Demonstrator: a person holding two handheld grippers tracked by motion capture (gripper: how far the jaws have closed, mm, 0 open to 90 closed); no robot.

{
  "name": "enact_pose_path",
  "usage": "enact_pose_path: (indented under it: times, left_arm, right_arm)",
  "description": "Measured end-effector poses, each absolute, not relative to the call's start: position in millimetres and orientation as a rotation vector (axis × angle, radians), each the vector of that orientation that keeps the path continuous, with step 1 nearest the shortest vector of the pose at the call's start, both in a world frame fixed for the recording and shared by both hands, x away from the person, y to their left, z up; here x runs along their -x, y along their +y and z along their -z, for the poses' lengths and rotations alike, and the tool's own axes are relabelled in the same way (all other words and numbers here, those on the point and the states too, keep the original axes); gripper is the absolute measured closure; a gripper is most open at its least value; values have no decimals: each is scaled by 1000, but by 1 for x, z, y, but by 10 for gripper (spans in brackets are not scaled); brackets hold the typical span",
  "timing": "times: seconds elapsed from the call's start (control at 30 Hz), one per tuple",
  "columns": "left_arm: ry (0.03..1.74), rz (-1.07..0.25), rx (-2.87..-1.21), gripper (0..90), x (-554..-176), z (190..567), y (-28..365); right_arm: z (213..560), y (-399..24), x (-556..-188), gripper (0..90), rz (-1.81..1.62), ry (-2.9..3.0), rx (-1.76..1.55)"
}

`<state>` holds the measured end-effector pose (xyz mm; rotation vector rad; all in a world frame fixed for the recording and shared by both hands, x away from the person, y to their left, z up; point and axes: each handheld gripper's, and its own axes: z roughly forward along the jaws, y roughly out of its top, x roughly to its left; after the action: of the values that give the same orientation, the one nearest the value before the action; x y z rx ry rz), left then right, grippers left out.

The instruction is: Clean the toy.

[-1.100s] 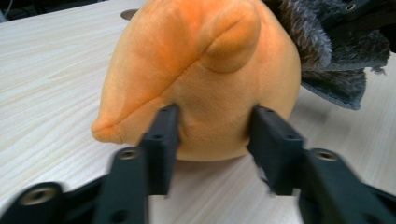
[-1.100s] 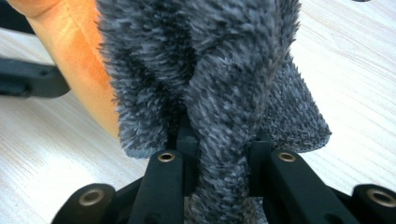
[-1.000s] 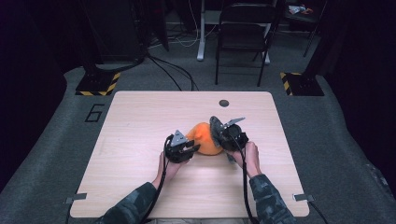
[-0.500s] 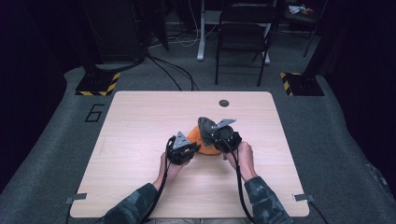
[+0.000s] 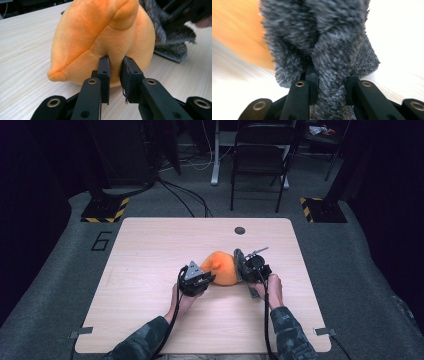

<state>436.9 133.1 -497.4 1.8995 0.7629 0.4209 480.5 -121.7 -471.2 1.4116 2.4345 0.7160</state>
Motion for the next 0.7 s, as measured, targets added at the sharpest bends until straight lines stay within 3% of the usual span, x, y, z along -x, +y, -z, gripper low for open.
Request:
enact_pose_path:
  times: [0.2,0.33,0.5,0.7]
  left_arm:
    - [760,-426,-1889,763,-436,497,133]
    - [743,-431,-1892,760,-436,497,131]
    - [743,-414,-1891,755,-433,497,129]
    - [699,-391,-1900,719,-435,498,127]
  right_arm:
    - [476,-133,-485,730,-701,2417,-1472]
    - [438,-137,-475,731,-844,2318,-1404]
    - [400,-102,-449,730,-1012,2266,-1203]
    - [431,-83,-457,742,-815,2316,-1128]
